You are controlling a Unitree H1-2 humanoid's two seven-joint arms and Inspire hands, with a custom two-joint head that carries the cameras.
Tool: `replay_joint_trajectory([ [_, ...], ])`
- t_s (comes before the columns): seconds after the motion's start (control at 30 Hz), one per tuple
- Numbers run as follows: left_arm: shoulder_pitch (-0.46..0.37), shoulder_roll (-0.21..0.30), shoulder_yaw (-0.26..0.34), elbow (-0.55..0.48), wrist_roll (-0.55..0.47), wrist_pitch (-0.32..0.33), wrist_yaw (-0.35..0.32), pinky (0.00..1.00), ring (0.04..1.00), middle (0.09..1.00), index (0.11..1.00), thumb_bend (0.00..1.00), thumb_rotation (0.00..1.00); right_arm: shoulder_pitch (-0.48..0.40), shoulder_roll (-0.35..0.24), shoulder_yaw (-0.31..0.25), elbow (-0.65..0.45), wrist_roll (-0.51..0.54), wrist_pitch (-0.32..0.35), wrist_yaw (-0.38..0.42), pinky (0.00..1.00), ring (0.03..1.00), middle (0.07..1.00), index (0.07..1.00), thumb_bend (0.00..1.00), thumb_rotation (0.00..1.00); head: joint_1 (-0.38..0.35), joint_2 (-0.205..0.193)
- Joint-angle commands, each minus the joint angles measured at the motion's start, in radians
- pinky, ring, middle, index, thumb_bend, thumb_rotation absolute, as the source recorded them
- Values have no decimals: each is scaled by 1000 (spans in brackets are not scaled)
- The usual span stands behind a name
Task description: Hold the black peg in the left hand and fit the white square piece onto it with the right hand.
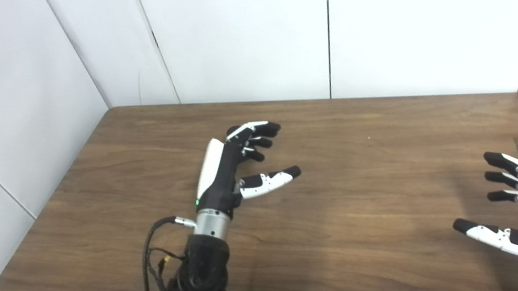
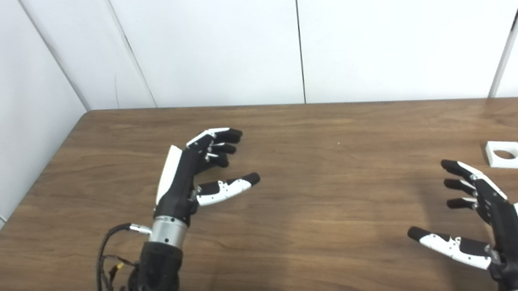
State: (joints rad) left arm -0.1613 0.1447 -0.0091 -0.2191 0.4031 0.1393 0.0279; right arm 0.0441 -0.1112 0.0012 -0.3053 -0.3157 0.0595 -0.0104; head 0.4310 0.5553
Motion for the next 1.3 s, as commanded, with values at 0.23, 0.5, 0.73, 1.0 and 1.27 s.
replay_joint_trajectory([
  [0.23,-105,75,60,-60,37,95,1,617,722,746,678,737,177,-8,-13,3,-42,3,-25,0,648,786,832,795,751,0,5,1],
  [0.5,-157,143,77,-50,62,149,-14,642,747,764,680,729,168,-8,-19,-1,-36,4,-36,-4,651,783,829,791,755,0,7,3],
  [0.73,-203,217,33,-6,190,184,-29,608,740,767,687,759,218,-6,-17,-3,-46,6,-26,-2,628,770,825,790,759,0,3,-2],
  [1.0,-239,271,-27,49,313,245,-62,630,808,835,705,762,268,-9,-18,-5,-63,2,-12,4,661,787,832,787,756,0,1,-3],
  [1.27,-267,301,-55,128,343,245,-83,938,995,939,723,795,355,-11,-13,-6,-66,4,-12,2,643,784,834,778,762,0,-1,0],
])
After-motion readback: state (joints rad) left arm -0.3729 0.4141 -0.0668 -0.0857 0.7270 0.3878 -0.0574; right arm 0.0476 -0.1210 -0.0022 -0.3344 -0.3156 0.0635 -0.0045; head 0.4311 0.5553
